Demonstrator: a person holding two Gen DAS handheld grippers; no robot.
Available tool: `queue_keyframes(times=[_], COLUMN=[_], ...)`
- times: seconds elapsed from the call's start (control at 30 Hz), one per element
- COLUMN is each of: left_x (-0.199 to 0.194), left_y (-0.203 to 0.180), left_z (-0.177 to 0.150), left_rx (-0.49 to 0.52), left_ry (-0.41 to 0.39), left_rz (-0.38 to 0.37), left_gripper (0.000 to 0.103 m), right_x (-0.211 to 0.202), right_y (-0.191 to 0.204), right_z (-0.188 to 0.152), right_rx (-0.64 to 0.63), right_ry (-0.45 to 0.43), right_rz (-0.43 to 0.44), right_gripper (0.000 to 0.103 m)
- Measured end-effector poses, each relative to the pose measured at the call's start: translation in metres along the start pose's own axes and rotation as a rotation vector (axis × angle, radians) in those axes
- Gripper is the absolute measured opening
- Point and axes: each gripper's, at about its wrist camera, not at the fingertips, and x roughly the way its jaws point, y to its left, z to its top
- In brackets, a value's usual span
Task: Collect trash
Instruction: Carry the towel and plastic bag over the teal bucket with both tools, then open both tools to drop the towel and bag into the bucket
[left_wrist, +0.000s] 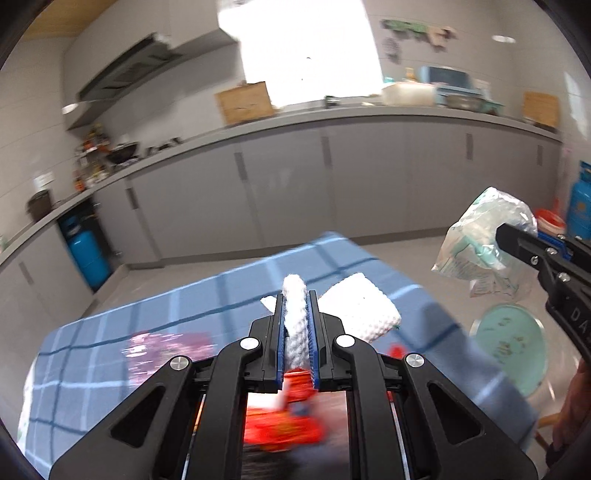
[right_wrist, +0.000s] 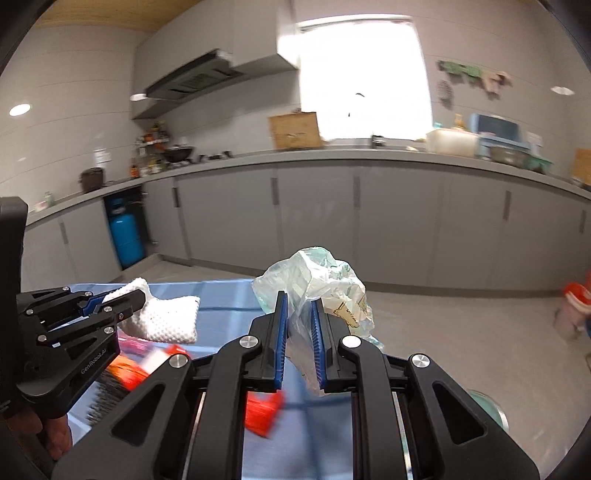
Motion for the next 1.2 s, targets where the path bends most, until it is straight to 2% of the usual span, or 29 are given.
queue_keyframes(times=[0.13,0.33,0.67,0.97,1.0,1.07,1.1,1.13,1.2], left_x=[0.011,0.026,0.054,0.082,0.084,0.088,0.089,0.09,0.093], left_y=[-0.056,-0.119,-0.192,-0.225,-0.228,-0.234,-0.235,-0.236,-0.238], left_z=[0.005,0.001,-0.009,-0.02,-0.021,-0.024,-0.025,-0.027,-0.03], left_rx=[0.053,0.108,0.171,0.192,0.196,0.204,0.202,0.2,0.212], left_ry=[0.009,0.044,0.089,0.151,0.157,0.169,0.172,0.168,0.175], left_rz=[-0.1,-0.215,-0.289,-0.349,-0.35,-0.365,-0.361,-0.354,-0.356], left_gripper=[0.011,0.011,0.012,0.012,0.014,0.032,0.051,0.058,0.058], right_x=[-0.001,-0.005,-0.002,0.017,0.019,0.021,0.023,0.026,0.029], right_y=[-0.05,-0.112,-0.175,-0.195,-0.197,-0.201,-0.203,-0.205,-0.208], right_z=[-0.019,-0.049,-0.092,-0.121,-0.123,-0.128,-0.129,-0.131,-0.136], right_rx=[0.037,0.103,0.209,0.227,0.228,0.232,0.235,0.239,0.24], right_ry=[0.034,0.081,0.131,0.193,0.199,0.197,0.204,0.219,0.231], right_rz=[-0.085,-0.173,-0.235,-0.239,-0.242,-0.268,-0.27,-0.272,-0.289], right_gripper=[0.014,0.014,0.014,0.015,0.015,0.02,0.021,0.022,0.039])
